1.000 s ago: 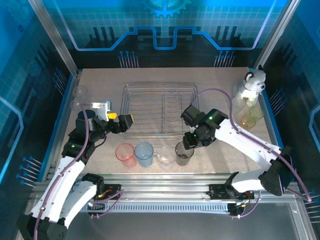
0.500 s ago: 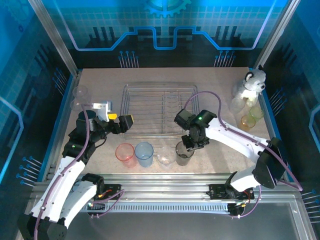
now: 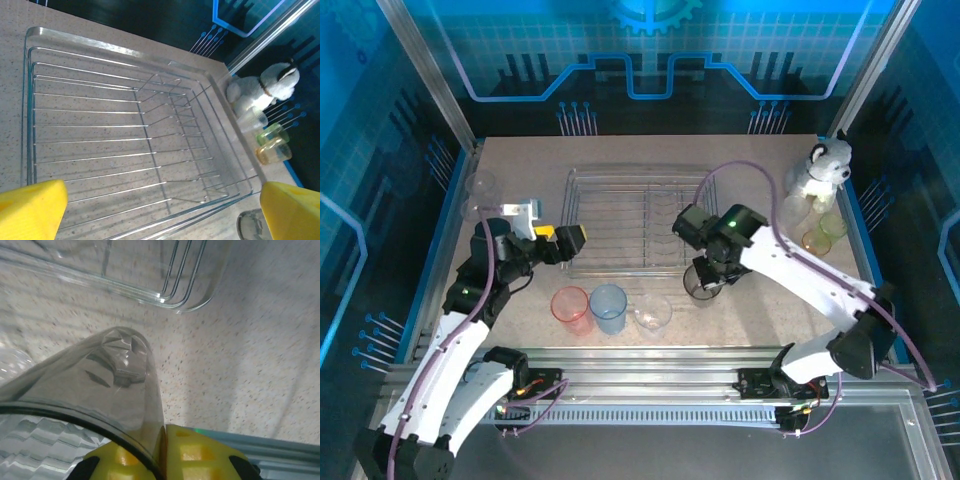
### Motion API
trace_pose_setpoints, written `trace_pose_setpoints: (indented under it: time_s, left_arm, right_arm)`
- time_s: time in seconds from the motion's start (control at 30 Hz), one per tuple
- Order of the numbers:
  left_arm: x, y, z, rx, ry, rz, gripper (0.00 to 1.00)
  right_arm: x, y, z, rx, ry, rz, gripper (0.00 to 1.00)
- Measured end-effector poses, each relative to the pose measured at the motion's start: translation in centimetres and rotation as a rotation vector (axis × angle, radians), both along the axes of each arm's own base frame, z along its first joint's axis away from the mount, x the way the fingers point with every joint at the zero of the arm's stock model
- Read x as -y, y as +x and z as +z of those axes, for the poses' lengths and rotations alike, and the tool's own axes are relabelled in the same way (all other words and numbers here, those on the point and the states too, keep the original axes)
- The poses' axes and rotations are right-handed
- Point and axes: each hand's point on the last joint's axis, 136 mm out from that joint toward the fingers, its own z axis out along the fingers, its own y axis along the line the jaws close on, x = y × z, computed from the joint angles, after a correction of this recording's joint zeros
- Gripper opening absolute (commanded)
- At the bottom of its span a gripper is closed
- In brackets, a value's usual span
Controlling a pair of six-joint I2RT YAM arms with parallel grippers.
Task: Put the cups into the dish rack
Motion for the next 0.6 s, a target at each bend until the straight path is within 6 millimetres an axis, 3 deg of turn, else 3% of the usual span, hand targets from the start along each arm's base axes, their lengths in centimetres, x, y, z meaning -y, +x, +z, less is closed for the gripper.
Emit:
trace_pose_setpoints:
  time_s: [0.2, 0.37, 0.6]
  left_arm:
    - [2.5, 0.4, 4.0, 0.015, -0.121, -0.119, 0.99]
    - [5.1, -0.1, 6.8, 0.042, -0.244, -0.283, 0.99]
    - [7.2, -1.6, 11.4, 0.128, -0.367, -0.469, 0.99]
  right_arm:
    - [0.7, 1.2, 8.2, 0.219, 0.185, 0.043, 0.00]
    - [0.7, 3.5, 12.5, 0.334, 0.451, 0.016, 0.00]
    - [-5.0, 6.3, 18.8, 0.426, 0.913, 0.188, 0.00]
